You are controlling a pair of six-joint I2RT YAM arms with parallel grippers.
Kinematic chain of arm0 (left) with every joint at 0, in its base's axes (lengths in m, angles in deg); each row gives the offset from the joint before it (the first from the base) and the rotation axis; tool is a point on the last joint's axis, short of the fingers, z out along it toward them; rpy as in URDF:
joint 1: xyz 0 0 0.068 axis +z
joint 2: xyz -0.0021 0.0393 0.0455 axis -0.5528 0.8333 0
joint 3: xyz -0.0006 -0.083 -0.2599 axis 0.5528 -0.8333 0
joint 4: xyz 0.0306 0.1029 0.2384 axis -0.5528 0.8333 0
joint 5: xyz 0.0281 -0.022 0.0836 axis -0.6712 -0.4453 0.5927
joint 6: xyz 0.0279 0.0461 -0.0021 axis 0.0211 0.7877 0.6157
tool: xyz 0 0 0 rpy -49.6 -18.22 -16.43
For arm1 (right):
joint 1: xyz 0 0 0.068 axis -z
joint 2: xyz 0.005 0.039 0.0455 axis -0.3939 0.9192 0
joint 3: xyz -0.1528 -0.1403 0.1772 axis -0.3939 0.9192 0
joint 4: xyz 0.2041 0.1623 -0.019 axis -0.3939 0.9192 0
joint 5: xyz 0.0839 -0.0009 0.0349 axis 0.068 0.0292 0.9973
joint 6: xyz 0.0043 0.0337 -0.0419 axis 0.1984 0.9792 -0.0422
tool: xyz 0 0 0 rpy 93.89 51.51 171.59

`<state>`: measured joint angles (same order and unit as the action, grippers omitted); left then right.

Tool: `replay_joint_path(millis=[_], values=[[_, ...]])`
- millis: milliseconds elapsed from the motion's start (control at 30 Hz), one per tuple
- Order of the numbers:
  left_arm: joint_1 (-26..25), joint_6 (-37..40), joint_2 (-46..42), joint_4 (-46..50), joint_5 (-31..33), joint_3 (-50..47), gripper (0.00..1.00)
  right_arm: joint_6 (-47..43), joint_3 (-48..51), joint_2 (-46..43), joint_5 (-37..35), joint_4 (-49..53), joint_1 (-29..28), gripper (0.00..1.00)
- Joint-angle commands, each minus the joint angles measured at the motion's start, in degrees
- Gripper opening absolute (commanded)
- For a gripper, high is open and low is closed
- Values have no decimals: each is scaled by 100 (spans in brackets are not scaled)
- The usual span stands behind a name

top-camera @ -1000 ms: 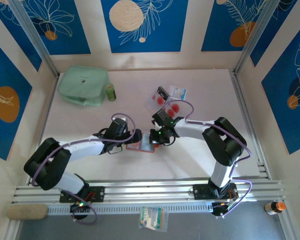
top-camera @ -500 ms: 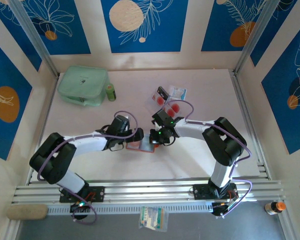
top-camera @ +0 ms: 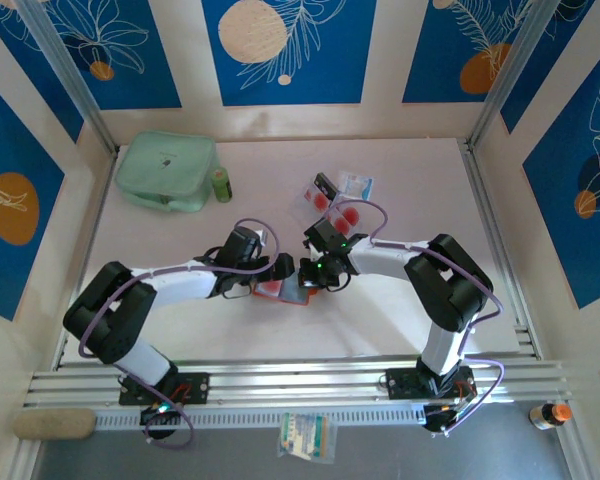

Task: Put the credit cards into the card holder
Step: Close the card holder at the center of the table.

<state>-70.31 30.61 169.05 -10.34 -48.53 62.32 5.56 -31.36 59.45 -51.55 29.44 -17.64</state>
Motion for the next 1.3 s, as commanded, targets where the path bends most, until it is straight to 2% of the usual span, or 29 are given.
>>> replay_joint_path(millis=[0, 367, 1000, 1267], values=[[-60, -84, -121, -394, -478, 67, 100, -76, 189, 334, -135, 269, 4, 0], [-39, -760, -374, -1561, -1006, -207, 100, -85, 198, 336, -153, 295, -2, 0], [-179, -1345, -673, -2237, -1140, -532, 100, -160, -25, 284, -118, 450, 24, 0], [-243, -1483, -576, -2474, -1147, -599, 100, -304, -344, -192, -36, 815, 186, 0]])
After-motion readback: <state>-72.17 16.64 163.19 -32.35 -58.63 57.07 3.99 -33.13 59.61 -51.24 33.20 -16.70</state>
